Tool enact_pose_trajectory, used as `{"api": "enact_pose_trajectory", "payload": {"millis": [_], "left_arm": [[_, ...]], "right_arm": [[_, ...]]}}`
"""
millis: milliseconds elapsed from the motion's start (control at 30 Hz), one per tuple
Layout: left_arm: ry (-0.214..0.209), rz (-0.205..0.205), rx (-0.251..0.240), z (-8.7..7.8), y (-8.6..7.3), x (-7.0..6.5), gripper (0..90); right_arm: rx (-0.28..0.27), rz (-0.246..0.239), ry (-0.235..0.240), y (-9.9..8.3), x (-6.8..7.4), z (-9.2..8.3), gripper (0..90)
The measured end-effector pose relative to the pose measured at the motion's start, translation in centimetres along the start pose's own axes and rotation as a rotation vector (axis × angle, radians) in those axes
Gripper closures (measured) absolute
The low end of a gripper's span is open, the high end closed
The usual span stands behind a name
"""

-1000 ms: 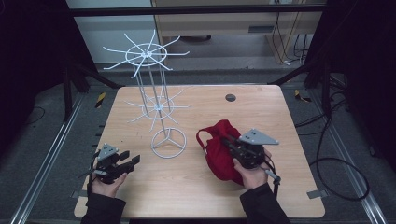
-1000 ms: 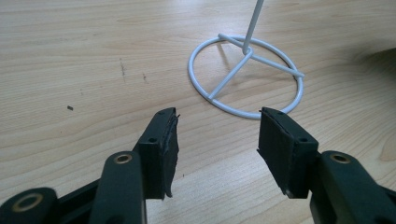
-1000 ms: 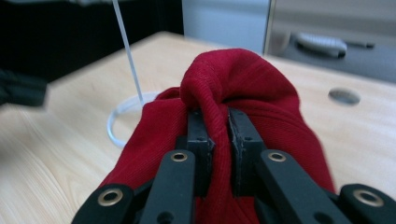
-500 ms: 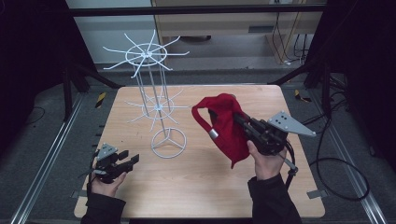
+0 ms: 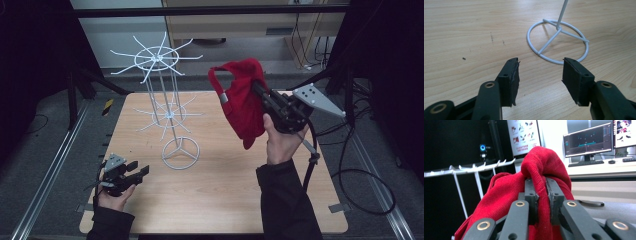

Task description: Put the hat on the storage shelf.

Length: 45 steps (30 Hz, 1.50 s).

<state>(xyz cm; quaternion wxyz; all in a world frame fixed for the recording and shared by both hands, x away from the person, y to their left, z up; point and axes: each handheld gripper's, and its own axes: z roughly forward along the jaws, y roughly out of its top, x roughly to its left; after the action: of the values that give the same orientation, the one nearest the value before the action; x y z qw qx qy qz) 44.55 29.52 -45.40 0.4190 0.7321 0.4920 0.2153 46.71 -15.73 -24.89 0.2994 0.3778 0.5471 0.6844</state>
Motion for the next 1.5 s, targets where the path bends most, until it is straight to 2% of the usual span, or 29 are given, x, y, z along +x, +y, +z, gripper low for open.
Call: {"api": "enact_pose_trajectory", "payload": {"millis": [267, 367, 567, 700, 733, 767, 867, 967, 1133, 1267, 1400, 1467, 1500], "left_arm": [[-0.003, 0.0, 0.002, 0.1, 0.0, 0.0, 46.7], [-0.004, 0.001, 0.002, 0.1, 0.0, 0.0, 46.7], [-0.004, -0.001, 0.001, 0.0, 0.0, 0.1, 46.7], [-0.005, 0.0, -0.002, 0.0, 0.0, 0.1, 46.6], [-0.003, -0.001, -0.002, 0.0, 0.0, 0.1, 46.6], [-0.003, -0.001, -0.002, 0.0, 0.0, 0.1, 46.7], [-0.004, -0.001, -0.004, 0.0, 0.0, 0.1, 46.6], [-0.003, -0.002, -0.002, 0.0, 0.0, 0.1, 46.6], [-0.003, -0.002, 0.0, 0.0, 0.0, 0.1, 46.6], [-0.004, 0.0, 0.0, 0.1, 0.0, 0.1, 46.6], [-0.004, 0.0, 0.001, 0.1, 0.0, 0.1, 46.6], [-0.003, 0.0, 0.0, 0.0, 0.0, 0.1, 46.5], [-0.004, 0.002, 0.002, 0.0, 0.0, 0.1, 46.4]], "right_arm": [[-0.063, 0.027, -0.008, 3.1, -0.1, 1.7, 81.5], [-0.072, 0.031, -0.001, 3.5, 0.1, 2.3, 81.5], [-0.053, 0.042, 0.034, 3.8, 0.9, 4.3, 81.5], [-0.016, 0.037, 0.043, 2.9, 1.3, 5.3, 81.4], [0.01, 0.031, 0.044, 2.1, 1.5, 5.6, 81.4], [0.01, 0.031, 0.044, 2.1, 1.5, 5.6, 81.4], [0.048, 0.04, 0.046, 0.3, 1.4, 6.2, 81.1], [0.068, 0.045, 0.048, -0.6, 1.3, 6.5, 80.9], [0.129, 0.048, 0.074, -2.8, 1.4, 7.2, 79.6], [0.172, 0.037, 0.102, -3.7, 1.7, 7.7, 76.8], [0.184, 0.029, 0.112, -4.1, 1.9, 7.8, 75.0], [0.191, 0.016, 0.112, -4.1, 1.9, 7.7, 71.3], [0.19, 0.008, 0.114, -4.1, 1.8, 7.4, 66.4]]}}
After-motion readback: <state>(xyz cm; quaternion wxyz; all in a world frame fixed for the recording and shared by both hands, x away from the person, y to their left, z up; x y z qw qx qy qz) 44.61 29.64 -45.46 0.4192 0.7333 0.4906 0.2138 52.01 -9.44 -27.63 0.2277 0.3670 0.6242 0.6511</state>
